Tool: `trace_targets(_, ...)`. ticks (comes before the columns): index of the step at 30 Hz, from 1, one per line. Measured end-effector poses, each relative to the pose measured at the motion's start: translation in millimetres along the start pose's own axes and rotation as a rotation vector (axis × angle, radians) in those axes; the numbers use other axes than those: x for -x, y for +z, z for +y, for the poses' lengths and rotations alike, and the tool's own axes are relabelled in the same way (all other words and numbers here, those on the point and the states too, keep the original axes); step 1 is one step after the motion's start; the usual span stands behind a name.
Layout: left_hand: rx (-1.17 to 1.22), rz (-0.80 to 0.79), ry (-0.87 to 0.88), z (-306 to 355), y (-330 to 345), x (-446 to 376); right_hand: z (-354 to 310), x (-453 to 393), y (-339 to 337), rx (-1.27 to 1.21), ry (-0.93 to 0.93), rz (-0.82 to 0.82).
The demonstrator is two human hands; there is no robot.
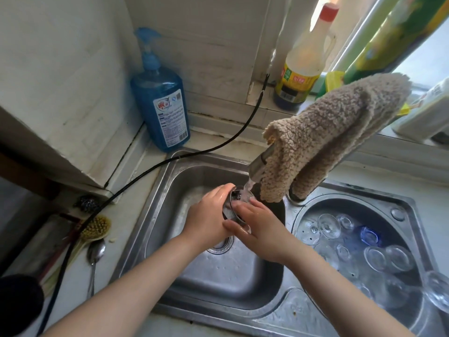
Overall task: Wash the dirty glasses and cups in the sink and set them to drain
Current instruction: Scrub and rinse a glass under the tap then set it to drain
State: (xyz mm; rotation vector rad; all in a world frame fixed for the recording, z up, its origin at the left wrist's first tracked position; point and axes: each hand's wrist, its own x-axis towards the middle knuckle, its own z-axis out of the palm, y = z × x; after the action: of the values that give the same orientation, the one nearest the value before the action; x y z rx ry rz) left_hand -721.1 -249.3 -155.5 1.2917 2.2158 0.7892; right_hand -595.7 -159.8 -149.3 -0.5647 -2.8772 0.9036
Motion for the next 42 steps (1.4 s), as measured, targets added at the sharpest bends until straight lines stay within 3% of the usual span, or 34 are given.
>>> trace_targets(5, -0.088, 0.039, -0.004, 0, 3, 0, -20, -11, 2, -0.642, 0.290, -0.130)
trace_targets(13, -0.026, -0.042, -0.120, -9, 3, 5, 3, 9, -15, 0.189, -0.040, -0.205)
trace_targets(17, -0.092, -0.047, -0.053, -2, 5, 1, -6, 9, -16, 0.275, -0.026, -0.138)
trace_targets(20, -0.098, -0.002, -0.063, 3, 7, -3, -16, -6, -4, 0.004, 0.219, -0.113)
trace_targets(23, -0.083, 0.052, -0.059, 5, 14, -4, -18, -27, -1, -0.612, 0.625, -0.049)
trace_targets(26, -0.115, 0.042, -0.051, 6, 20, 0, -19, -38, -5, -0.827, 0.761, 0.008)
trace_targets(29, -0.112, 0.048, -0.067, 3, 14, 0, -30, -36, 0, -0.579, 0.655, -0.014)
trace_targets(31, -0.120, 0.032, -0.076, 0, 2, -4, -38, -22, 6, -0.198, 0.437, -0.055)
trace_targets(35, -0.069, -0.016, -0.085, -5, -14, -5, -7, 3, -8, 0.262, 0.005, 0.013)
trace_targets(37, -0.022, -0.018, -0.055, -6, -15, -7, 5, 6, -16, 0.323, -0.064, 0.067)
trace_targets(39, -0.079, -0.030, -0.026, -5, -11, -8, -7, 7, -8, 0.253, -0.012, 0.077)
trace_targets(42, -0.144, 0.076, 0.006, -3, 0, -5, -33, -8, 11, -0.117, 0.256, 0.143)
